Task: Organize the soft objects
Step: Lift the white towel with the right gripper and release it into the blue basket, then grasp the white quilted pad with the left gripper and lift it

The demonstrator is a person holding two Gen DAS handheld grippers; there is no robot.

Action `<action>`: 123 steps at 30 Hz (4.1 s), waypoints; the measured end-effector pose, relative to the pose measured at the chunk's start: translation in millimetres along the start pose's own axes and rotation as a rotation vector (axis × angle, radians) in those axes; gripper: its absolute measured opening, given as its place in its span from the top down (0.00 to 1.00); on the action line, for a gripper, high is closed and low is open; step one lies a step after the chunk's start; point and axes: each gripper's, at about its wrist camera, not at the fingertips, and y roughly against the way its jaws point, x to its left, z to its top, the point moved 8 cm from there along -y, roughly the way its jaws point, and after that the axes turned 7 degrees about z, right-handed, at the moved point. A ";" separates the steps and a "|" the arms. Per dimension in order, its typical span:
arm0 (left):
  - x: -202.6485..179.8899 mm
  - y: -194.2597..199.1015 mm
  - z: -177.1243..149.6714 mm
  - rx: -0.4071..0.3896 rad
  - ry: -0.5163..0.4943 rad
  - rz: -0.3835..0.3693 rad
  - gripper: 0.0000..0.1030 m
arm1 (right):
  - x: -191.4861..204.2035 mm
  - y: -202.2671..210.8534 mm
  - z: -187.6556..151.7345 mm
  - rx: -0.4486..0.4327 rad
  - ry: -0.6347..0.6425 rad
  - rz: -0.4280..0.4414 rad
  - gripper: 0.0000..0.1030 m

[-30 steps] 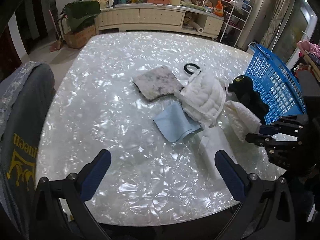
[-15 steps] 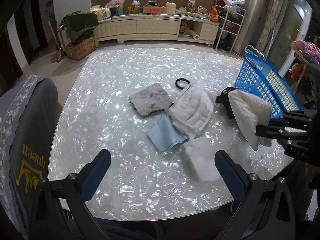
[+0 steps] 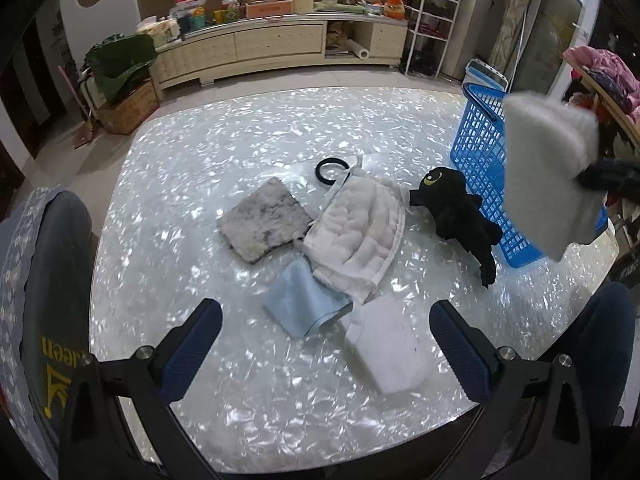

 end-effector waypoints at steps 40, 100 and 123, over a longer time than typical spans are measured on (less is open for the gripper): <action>-52.1 -152.8 51.1 0.162 -0.247 -0.017 0.00 | -142.5 -33.4 -65.4 0.349 -0.172 -0.239 0.87; -68.3 12.1 46.7 -0.085 -0.196 -0.102 0.78 | -81.3 46.5 -87.8 -0.007 -0.262 -0.309 0.00; -177.2 71.8 121.5 -0.183 -0.400 -0.179 0.78 | -101.1 81.0 -89.0 -0.090 -0.282 -0.355 0.00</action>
